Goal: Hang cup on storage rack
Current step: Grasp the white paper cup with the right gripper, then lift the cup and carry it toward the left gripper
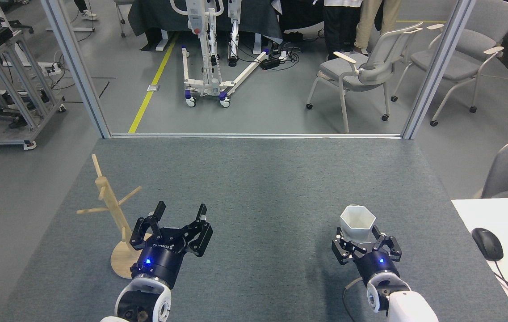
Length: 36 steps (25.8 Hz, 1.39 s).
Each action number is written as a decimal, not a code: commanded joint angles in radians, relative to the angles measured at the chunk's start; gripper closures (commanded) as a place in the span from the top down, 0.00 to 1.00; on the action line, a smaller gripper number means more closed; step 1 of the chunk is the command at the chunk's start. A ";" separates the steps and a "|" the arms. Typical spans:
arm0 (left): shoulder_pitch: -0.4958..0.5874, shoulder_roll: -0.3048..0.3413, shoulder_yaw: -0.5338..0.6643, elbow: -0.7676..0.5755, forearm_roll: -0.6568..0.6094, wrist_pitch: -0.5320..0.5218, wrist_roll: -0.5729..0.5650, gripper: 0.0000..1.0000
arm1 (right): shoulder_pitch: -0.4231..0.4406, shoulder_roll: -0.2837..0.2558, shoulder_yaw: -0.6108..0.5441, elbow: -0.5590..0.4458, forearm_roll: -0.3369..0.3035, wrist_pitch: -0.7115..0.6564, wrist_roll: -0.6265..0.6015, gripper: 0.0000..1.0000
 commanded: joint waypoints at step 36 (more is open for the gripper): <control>0.007 0.005 -0.010 -0.002 0.002 -0.196 0.001 1.00 | -0.055 -0.107 0.005 -0.566 -0.029 0.078 0.390 0.00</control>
